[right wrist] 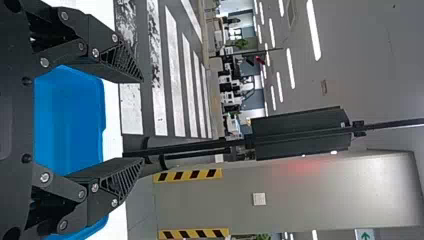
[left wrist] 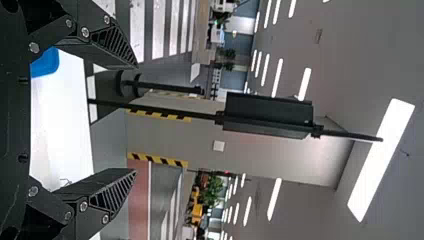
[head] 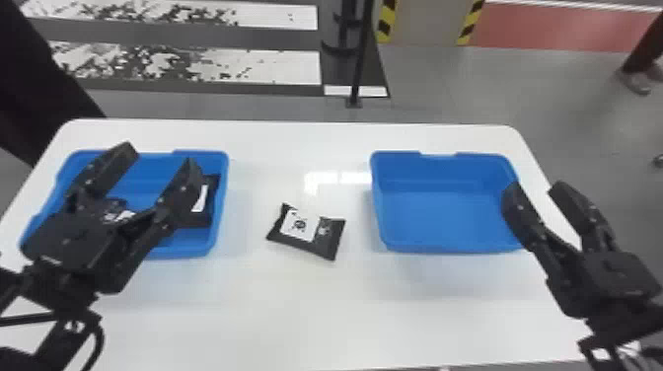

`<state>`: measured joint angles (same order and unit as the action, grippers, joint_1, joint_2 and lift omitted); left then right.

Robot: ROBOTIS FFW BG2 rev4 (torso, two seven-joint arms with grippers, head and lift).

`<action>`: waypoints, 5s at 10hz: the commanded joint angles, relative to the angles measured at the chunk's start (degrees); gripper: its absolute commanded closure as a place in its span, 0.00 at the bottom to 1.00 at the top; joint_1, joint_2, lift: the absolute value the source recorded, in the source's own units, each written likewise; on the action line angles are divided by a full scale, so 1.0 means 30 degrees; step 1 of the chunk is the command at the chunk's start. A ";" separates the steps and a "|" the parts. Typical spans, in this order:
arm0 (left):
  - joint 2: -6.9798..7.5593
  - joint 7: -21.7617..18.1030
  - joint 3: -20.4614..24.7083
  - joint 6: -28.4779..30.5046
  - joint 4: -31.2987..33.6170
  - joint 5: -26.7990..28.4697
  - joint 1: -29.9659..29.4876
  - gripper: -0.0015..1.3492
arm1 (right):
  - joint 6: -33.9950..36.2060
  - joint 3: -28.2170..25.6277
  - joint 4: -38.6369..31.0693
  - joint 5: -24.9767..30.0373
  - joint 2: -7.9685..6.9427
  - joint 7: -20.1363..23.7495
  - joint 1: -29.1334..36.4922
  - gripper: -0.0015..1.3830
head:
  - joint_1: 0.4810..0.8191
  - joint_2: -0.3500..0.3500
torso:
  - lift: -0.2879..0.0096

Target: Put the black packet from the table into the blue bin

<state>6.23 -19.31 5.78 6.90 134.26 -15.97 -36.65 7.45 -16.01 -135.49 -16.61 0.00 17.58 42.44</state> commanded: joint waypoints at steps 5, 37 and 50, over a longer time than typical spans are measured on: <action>0.0384 -0.2353 -0.3793 0.1403 -0.4934 0.4257 0.5373 0.24 | 0.0000 0.0081 0.0374 0.0015 -0.0017 0.0000 -0.0320 0.36 | 0.63 0.17 | 0.60; 0.1321 -0.4111 0.0434 0.5481 -0.8074 1.2065 0.8420 0.29 | 0.0000 0.0310 0.0796 -0.0213 -0.0017 0.0117 -0.0836 0.36 | 0.63 0.44 | 0.60; -0.1579 0.1309 0.4814 -0.1691 0.0832 0.0905 -0.2689 0.13 | -0.0047 0.0272 0.0374 -0.0442 -0.0017 0.0088 -0.0039 0.36 | 0.63 0.60 | 0.60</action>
<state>1.57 -15.63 20.46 3.01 135.76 -12.61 -43.03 7.31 -15.20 -134.25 -17.94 0.00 17.84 42.02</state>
